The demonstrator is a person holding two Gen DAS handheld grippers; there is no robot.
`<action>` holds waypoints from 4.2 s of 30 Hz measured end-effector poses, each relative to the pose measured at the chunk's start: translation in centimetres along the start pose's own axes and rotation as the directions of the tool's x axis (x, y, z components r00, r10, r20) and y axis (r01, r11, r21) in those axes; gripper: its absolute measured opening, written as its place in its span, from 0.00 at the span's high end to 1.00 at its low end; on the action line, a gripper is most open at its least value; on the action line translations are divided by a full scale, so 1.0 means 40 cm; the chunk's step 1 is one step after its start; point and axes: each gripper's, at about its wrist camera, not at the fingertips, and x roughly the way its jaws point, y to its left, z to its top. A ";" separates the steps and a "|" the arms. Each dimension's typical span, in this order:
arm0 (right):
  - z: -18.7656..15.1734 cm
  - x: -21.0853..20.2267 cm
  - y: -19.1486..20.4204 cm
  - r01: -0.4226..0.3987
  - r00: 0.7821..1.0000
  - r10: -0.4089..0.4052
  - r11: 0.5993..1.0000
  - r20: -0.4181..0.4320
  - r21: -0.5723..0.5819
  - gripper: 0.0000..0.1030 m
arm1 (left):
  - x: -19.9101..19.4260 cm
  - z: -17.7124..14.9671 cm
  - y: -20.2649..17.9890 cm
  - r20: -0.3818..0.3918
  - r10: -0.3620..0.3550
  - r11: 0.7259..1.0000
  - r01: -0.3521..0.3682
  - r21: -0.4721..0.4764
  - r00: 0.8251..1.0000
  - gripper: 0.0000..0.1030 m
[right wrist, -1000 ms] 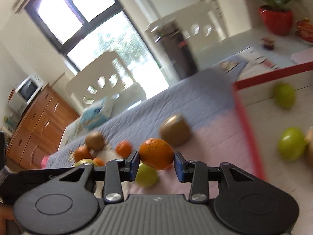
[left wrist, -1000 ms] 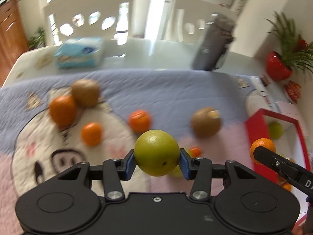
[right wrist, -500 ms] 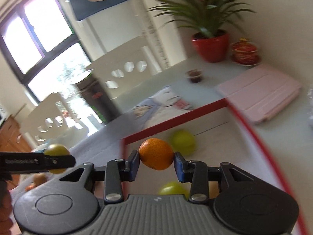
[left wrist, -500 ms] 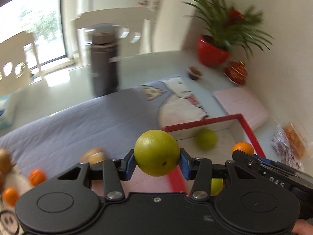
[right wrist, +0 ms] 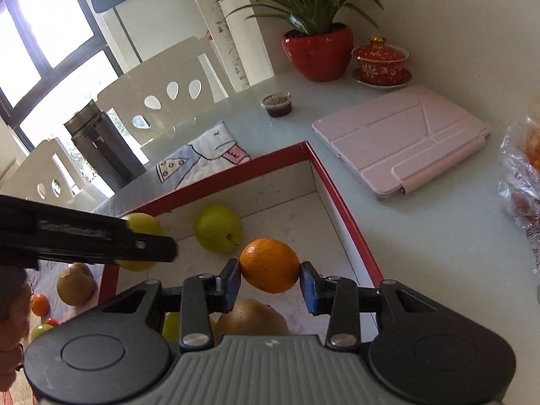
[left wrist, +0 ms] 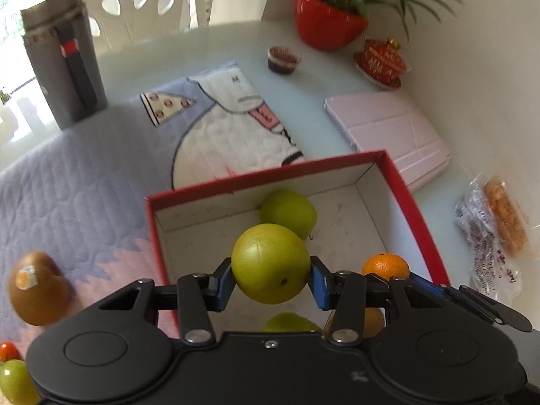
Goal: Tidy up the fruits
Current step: 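Open the left tool to drop the apple into the box while the right tool releases the tangerine, then move both open tools back toward the tangerines on the quilt, then close the left tool on a tangerine while the right tool grips another tangerine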
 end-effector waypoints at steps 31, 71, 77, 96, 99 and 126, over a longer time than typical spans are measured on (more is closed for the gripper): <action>0.019 -0.046 0.018 0.082 0.996 -0.082 0.997 -0.043 -0.002 0.50 | -0.072 0.011 0.026 0.042 0.025 1.000 -0.025 -0.001 0.999 0.33; 0.001 -0.058 0.696 -0.150 0.989 0.141 0.924 -0.053 -0.350 0.42 | -0.500 -0.230 0.735 0.161 0.296 0.881 -0.204 -0.426 0.942 0.27; -0.008 -0.030 0.804 -0.194 0.981 0.176 0.895 -0.081 -0.403 0.42 | -0.528 -0.275 0.877 0.127 0.326 0.826 -0.217 -0.520 0.937 0.27; -0.149 0.199 1.001 -0.291 0.935 0.130 0.811 -0.329 -0.508 0.42 | -0.378 -0.310 1.051 -0.003 0.280 0.795 -0.234 -0.560 0.960 0.25; -0.156 0.229 1.008 -0.295 0.930 0.121 0.811 -0.348 -0.505 0.42 | -0.354 -0.306 1.055 -0.014 0.280 0.801 -0.241 -0.548 0.960 0.22; -0.188 0.286 1.015 -0.309 0.908 0.094 0.808 -0.408 -0.502 0.59 | -0.300 -0.322 1.022 0.020 0.370 0.809 -0.311 -0.499 0.929 0.35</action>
